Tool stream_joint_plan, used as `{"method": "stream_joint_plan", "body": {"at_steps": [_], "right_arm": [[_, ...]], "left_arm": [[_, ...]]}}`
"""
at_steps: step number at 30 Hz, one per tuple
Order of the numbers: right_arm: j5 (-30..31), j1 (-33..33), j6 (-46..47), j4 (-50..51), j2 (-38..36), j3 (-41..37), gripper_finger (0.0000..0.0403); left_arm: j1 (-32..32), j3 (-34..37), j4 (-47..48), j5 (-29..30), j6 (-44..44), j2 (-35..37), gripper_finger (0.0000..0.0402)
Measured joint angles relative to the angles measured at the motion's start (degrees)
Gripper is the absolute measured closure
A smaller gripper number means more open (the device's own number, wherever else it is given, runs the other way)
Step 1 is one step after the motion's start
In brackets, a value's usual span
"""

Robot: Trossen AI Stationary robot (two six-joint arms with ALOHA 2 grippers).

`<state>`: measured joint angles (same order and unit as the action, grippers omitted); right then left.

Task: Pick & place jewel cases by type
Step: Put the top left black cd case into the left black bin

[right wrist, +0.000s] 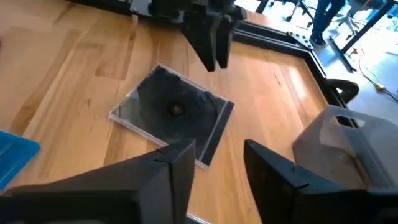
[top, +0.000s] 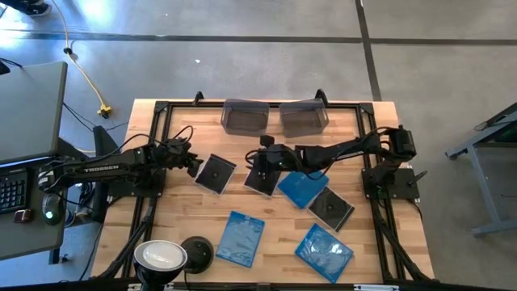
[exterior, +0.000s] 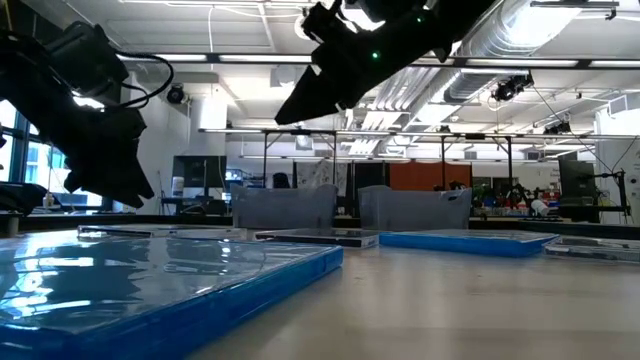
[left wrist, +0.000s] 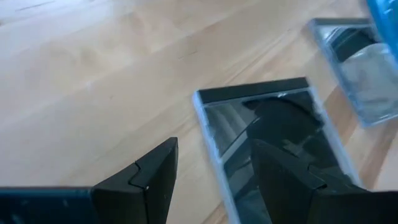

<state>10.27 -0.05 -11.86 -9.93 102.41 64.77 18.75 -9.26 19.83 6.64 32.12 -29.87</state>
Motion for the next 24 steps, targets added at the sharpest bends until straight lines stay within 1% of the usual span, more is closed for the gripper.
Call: {"method": "stream_joint_plan", "body": {"at_steps": [4,7,9,11,14,19,21,24], "right_arm": [[-0.6,0.0,0.6,-1.5,0.0,0.0,0.0213],[-1.6,0.0,4.6,-4.0,1.0,0.0,0.0180],[-1.6,0.1,7.0,-5.7,3.0,0.0,0.0167],[-0.3,0.7,8.9,-7.4,5.6,0.0,0.0163],[3.1,1.5,11.9,-10.6,9.6,0.0,0.0168],[2.2,2.2,14.7,-11.4,14.0,1.6,0.0183],[2.2,2.7,14.1,-11.1,16.0,3.4,0.0188],[1.3,3.2,14.3,-8.1,19.0,7.6,0.0191]], "left_arm": [[0.0,0.0,-0.3,-0.1,0.5,0.0,0.0200],[0.0,0.0,-0.2,-0.4,6.9,0.0,0.0200],[0.0,0.0,-0.2,-1.7,10.6,0.0,0.0200],[0.0,0.0,-0.1,-3.3,11.9,0.0,0.0200],[0.0,0.0,0.2,-4.5,13.2,0.0,0.0200],[0.0,0.0,0.2,-4.6,16.0,0.0,0.0200],[0.0,0.0,0.2,-4.6,15.9,0.0,0.0200],[0.0,0.0,0.1,-4.6,15.8,0.0,0.0200]]}}
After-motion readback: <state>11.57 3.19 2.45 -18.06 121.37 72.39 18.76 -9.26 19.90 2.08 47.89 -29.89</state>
